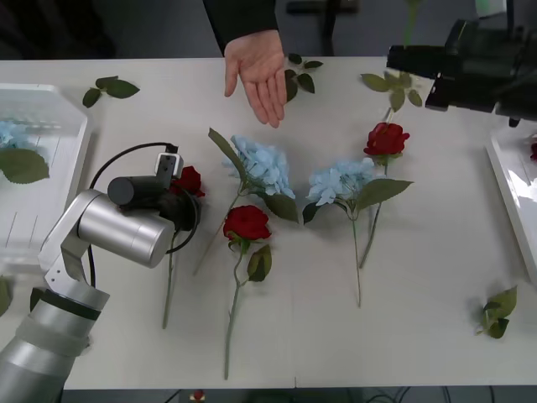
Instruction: Place the red flowers into the right box and the blue flowers into the left box. If a person shows an open palm, hand one flower to the person first, then continue sorting.
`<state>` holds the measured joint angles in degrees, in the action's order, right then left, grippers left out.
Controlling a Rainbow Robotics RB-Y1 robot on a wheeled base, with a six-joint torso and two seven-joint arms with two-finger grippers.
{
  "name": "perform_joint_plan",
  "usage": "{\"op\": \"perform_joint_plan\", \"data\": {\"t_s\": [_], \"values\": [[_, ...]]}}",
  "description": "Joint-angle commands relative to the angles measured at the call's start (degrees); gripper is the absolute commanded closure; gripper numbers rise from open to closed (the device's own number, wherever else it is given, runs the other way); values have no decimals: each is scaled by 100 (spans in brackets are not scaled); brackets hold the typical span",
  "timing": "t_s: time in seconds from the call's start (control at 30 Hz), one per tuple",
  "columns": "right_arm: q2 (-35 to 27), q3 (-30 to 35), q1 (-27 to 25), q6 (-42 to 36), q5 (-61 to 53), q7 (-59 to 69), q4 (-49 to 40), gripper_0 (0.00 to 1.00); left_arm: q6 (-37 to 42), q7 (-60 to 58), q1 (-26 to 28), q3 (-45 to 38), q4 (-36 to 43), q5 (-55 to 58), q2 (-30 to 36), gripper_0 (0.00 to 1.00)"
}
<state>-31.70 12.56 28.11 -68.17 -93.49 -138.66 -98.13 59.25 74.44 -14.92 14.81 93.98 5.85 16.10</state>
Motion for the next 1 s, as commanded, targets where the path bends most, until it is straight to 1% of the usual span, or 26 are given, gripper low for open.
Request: {"op": "perform_joint_plan", "data": {"t_s": [0.03, 0.17, 0.27, 0.3, 0.37, 0.43, 0.53, 1.0], "values": [[50, -429, 353, 1060, -3, -917, -171, 100, -98, 53, -55, 75, 51, -22, 34, 100], [42, -1036, 502, 2185, -11, -1634, -171, 100, -107, 53, -55, 75, 59, -22, 25, 100], [42, -1414, 546, 2835, -152, -1634, -171, 100, -125, 53, -46, 75, 59, -14, 25, 100], [50, -1616, 546, 3222, -293, -1634, -171, 100, -125, 53, -46, 75, 59, -14, 25, 100], [50, -1730, 538, 3398, -381, -1634, -171, 100, -125, 53, -46, 75, 59, -14, 25, 100], [50, -1783, 529, 3450, -407, -1634, -171, 100, -133, 44, -46, 75, 59, -14, 25, 100], [50, -1783, 529, 3310, -644, -1634, -48, 100, -142, 53, -29, 75, 59, -22, 25, 100], [50, -1783, 529, 3310, -644, -1634, -48, 100, -151, 18, -29, 75, 59, -22, 34, 100]]}}
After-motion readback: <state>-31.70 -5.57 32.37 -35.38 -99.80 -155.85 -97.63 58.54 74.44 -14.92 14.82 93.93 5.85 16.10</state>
